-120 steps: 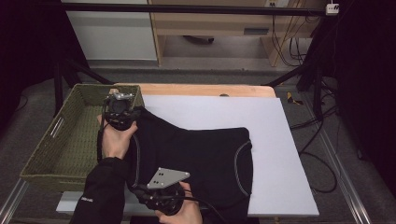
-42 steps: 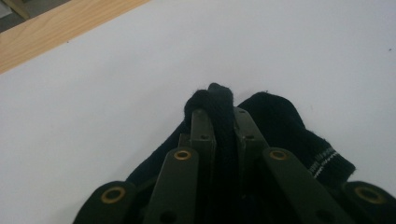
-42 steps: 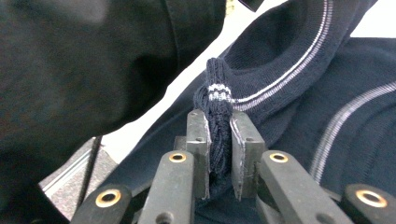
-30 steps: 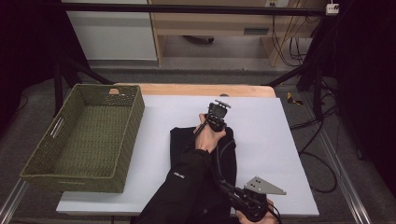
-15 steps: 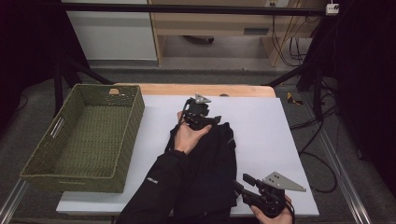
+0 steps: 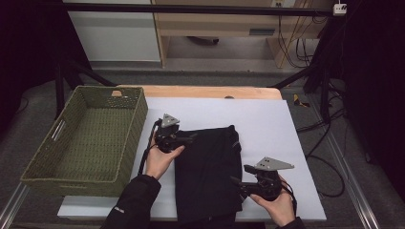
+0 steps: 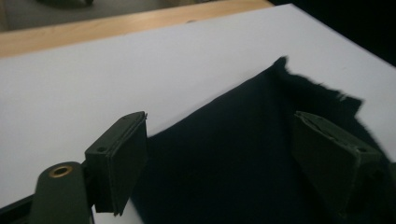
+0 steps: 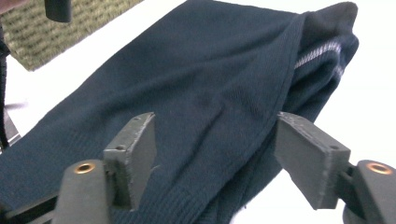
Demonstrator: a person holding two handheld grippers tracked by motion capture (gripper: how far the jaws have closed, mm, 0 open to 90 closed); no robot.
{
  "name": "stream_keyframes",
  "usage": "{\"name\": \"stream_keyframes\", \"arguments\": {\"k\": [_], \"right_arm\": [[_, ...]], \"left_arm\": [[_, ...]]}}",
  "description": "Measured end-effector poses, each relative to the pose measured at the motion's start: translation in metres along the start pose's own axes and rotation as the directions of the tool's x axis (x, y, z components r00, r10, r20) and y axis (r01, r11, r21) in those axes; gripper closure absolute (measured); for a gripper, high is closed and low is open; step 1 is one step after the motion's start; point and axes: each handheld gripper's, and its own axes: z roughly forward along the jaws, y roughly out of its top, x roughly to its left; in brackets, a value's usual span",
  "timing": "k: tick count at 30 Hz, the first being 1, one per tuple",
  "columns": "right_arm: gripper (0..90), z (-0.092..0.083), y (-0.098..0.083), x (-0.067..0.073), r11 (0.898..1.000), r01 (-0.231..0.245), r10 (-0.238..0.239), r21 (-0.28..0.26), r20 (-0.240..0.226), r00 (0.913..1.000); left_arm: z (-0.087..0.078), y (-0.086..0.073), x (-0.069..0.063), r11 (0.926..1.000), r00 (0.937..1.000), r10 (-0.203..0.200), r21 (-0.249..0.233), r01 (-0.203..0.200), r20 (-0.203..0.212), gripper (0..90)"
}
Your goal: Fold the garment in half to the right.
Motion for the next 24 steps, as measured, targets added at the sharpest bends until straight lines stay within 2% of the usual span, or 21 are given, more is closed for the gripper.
{"name": "stream_keyframes", "arguments": {"k": [4, 9, 12, 14, 17, 19, 22, 23, 24], "right_arm": [[27.5, 0.004, -0.009, -0.003, 0.999, -0.003, 0.003, 0.038, -0.004, 1.0], [25.5, 0.006, -0.021, -0.005, 0.996, -0.036, 0.037, 0.08, -0.01, 0.9993], [24.3, 0.008, -0.029, -0.004, 0.993, -0.043, 0.045, 0.111, -0.018, 0.9988], [23.0, 0.01, -0.034, -0.002, 0.989, -0.052, 0.056, 0.14, -0.027, 0.998], [23.5, 0.013, -0.039, 0.0, 0.984, -0.064, 0.071, 0.169, -0.033, 0.997], [25.2, 0.013, -0.041, 0.001, 0.981, -0.075, 0.084, 0.177, -0.04, 0.9957], [33.4, 0.017, -0.044, 0.004, 0.976, -0.095, 0.109, 0.197, -0.061, 0.9922], [37.6, 0.017, -0.045, 0.006, 0.977, -0.087, 0.099, 0.194, -0.05, 0.9939], [43.6, 0.016, -0.044, 0.008, 0.975, -0.083, 0.097, 0.206, -0.059, 0.9935]], "left_arm": [[0.014, -0.012, 0.014, 0.9981, 0.9988, -0.022, 0.057, 0.024, -0.045, 18.2], [0.026, -0.02, 0.029, 0.9919, 0.995, -0.028, 0.121, 0.039, -0.096, 18.3], [0.032, -0.025, 0.036, 0.9892, 0.9924, -0.038, 0.136, 0.054, -0.117, 19.4], [0.037, -0.029, 0.039, 0.9873, 0.9917, -0.05, 0.144, 0.067, -0.118, 21.1], [0.041, -0.033, 0.041, 0.985, 0.9929, -0.073, 0.149, 0.086, -0.095, 22.9], [0.042, -0.035, 0.041, 0.985, 0.9939, -0.074, 0.15, 0.086, -0.081, 29.3], [0.045, -0.037, 0.039, 0.9836, 0.9935, -0.086, 0.152, 0.097, -0.074, 40.6], [0.045, -0.037, 0.038, 0.9844, 0.9933, -0.083, 0.148, 0.095, -0.081, 42.4], [0.045, -0.037, 0.037, 0.9839, 0.9929, -0.092, 0.147, 0.102, -0.076, 46.7]]}}
